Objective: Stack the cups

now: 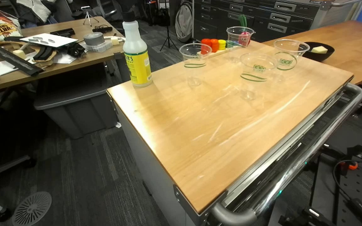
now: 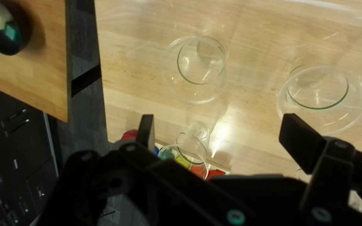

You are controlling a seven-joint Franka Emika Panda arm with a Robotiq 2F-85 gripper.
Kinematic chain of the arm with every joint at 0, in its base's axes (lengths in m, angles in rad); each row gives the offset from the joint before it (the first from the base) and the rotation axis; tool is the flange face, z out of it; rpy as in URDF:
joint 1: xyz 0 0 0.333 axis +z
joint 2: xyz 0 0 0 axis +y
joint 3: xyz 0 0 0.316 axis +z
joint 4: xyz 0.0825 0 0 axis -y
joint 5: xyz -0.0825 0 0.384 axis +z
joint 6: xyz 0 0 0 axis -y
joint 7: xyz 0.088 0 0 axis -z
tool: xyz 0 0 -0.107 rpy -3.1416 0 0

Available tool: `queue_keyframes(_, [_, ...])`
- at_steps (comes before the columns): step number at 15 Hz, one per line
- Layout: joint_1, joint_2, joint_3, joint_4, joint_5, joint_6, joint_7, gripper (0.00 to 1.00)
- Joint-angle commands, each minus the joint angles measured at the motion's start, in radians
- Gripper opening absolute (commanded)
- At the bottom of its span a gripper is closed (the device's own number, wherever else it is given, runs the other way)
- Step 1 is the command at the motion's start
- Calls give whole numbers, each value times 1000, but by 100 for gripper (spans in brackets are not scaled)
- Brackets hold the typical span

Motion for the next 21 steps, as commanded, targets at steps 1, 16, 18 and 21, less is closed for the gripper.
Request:
queue_keyframes(1, [18,142,21,196,-81,-77,-43,100])
queue_keyframes(16, [121,703,-116,733,496,-217,-593,100])
queue_keyframes(18, [116,764,-103,774,488,-273,-592,100])
queue_keyframes(21, [114,848,-90,819,446,-302,-555,100])
